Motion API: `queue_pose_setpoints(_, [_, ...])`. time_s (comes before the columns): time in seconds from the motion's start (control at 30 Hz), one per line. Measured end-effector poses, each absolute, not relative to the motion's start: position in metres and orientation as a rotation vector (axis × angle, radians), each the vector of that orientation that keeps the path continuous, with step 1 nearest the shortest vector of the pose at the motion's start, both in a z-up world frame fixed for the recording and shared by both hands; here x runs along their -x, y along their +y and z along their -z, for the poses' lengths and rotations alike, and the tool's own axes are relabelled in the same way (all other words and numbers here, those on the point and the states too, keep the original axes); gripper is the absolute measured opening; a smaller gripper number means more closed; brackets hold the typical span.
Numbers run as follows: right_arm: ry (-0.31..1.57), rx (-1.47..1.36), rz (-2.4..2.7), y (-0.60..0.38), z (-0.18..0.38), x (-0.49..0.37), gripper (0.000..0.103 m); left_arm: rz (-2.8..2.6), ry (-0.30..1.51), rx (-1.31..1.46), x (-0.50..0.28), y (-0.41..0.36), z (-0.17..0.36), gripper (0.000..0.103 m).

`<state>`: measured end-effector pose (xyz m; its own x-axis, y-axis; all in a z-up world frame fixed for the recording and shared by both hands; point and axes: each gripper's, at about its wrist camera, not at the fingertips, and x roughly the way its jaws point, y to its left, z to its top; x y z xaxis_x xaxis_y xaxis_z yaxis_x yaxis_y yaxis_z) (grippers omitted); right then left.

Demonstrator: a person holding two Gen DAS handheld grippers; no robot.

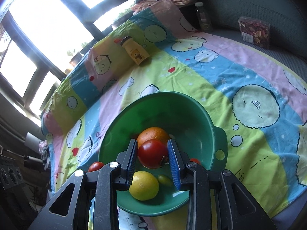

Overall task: Organize fruits
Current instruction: 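Lower the tomatoes into the basin and open both tools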

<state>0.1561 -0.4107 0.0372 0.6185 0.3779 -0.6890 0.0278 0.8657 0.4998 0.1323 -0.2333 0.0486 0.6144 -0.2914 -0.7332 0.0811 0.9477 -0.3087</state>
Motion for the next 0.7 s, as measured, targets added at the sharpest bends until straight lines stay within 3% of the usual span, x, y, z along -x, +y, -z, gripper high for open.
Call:
queue_pose_setpoints(0.57, [0.954, -0.501, -0.164, -0.418, -0.027, -0.160, 0.034, 0.219, 0.904, 0.230, -0.138, -0.247, -0.039, 0.028])
queue_pose_setpoints(0.63, [0.933, -0.490, -0.152, -0.418, -0.031, -0.158, 0.036, 0.213, 0.891, 0.232, -0.133, -0.242, -0.043, 0.032])
queue_pose_setpoints(0.7, [0.911, -0.467, -0.153, -0.415, -0.037, -0.154, 0.048, 0.212, 0.874, 0.252, -0.125, -0.234, -0.048, 0.046])
